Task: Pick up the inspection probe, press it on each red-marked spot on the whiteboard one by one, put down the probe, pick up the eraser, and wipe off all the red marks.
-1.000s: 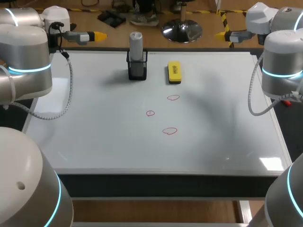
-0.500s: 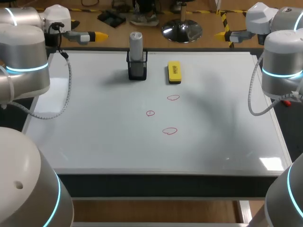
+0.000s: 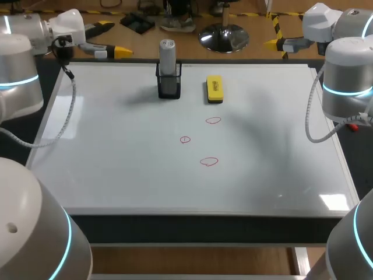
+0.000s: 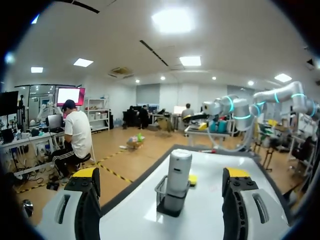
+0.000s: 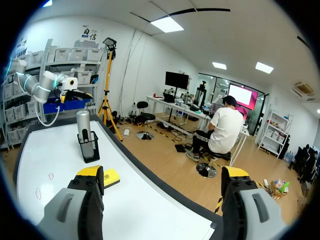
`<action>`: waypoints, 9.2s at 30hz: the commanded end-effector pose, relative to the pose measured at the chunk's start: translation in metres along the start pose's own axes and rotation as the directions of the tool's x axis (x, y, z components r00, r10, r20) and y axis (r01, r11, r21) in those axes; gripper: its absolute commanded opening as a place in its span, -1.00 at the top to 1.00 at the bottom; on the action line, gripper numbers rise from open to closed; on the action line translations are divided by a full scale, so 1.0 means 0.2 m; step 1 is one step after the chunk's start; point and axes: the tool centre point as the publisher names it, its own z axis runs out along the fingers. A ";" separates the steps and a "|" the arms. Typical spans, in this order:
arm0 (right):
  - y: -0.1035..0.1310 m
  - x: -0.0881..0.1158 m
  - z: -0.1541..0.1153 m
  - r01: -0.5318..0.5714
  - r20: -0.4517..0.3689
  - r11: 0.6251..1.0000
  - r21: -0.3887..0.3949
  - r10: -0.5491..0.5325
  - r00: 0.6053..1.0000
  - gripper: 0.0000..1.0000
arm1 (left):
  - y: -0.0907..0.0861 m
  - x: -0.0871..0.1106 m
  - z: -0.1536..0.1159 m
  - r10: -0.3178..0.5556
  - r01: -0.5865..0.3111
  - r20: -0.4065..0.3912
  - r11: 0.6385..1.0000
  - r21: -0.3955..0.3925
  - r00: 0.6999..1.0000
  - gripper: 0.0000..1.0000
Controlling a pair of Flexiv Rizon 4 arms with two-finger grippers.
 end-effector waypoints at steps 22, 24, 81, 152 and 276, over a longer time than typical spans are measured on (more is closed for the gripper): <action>0.00 0.00 0.00 0.000 -0.001 1.000 0.001 0.000 1.000 -1.00 | 0.10 0.08 0.24 0.030 0.021 -0.382 0.992 0.127 0.924 -1.00; 0.00 0.00 0.00 0.000 -0.001 1.000 0.001 0.000 1.000 -1.00 | 0.10 0.08 0.24 0.030 0.021 -0.382 0.992 0.127 0.924 -1.00; 0.00 0.00 0.00 0.000 -0.001 1.000 0.001 0.000 1.000 -1.00 | 0.22 0.21 0.77 0.006 0.049 -0.380 0.990 0.135 0.925 -1.00; 0.00 0.00 0.00 0.000 -0.001 1.000 0.001 0.000 1.000 -1.00 | -0.44 0.31 0.46 0.164 -0.040 -0.433 0.959 0.282 0.887 1.00; -0.13 0.30 0.40 0.979 -0.977 0.005 -0.202 -0.071 -0.201 -1.00 | 0.05 0.13 -0.27 0.116 -0.040 -0.372 0.978 0.206 0.921 1.00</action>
